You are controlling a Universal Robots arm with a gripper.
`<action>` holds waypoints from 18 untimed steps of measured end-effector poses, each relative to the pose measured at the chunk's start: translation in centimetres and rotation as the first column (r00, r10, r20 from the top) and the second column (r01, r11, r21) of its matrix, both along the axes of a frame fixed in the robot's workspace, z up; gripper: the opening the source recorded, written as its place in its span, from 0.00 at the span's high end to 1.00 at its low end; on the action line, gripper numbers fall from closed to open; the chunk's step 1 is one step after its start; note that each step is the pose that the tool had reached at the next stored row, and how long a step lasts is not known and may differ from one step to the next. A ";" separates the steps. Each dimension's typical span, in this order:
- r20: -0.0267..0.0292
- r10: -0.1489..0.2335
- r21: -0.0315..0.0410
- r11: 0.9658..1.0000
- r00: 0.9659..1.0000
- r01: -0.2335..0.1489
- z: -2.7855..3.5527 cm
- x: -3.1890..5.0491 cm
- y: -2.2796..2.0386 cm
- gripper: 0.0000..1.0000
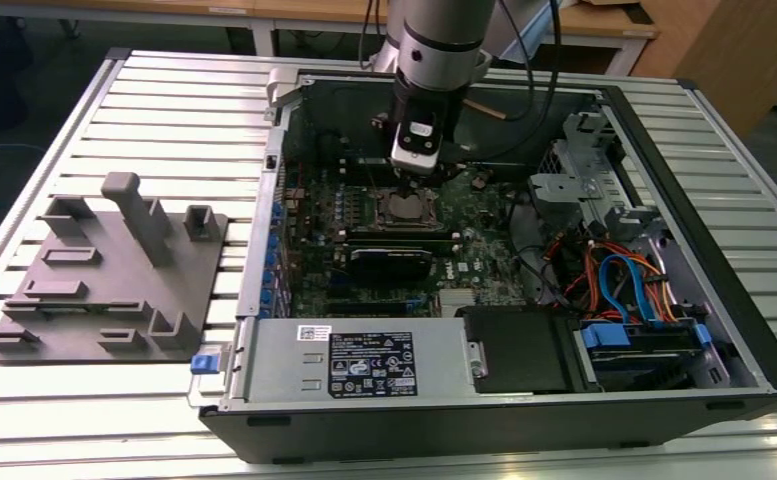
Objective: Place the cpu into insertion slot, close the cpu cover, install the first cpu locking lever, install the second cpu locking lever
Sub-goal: 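Install the first cpu locking lever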
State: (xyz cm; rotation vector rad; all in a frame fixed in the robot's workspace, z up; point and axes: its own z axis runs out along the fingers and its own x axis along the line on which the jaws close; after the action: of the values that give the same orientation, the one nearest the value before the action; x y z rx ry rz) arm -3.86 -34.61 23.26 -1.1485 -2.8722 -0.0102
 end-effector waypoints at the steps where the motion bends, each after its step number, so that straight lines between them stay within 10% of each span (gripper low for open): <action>1: 0.002 0.003 0.000 1.000 1.000 -0.003 0.00 -0.06 0.00 0.89; 9: 0.021 0.044 0.005 0.999 0.999 -0.044 0.01 -0.24 -0.01 0.89; 14: 0.024 0.063 0.040 0.997 0.998 -0.064 0.00 -0.24 -0.01 0.89; 18: 0.037 0.098 0.039 0.994 0.994 -0.100 0.00 -0.24 -0.04 0.89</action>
State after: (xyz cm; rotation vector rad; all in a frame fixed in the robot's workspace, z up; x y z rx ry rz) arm -4.10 -34.65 23.26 -1.0080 -2.9413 -0.0864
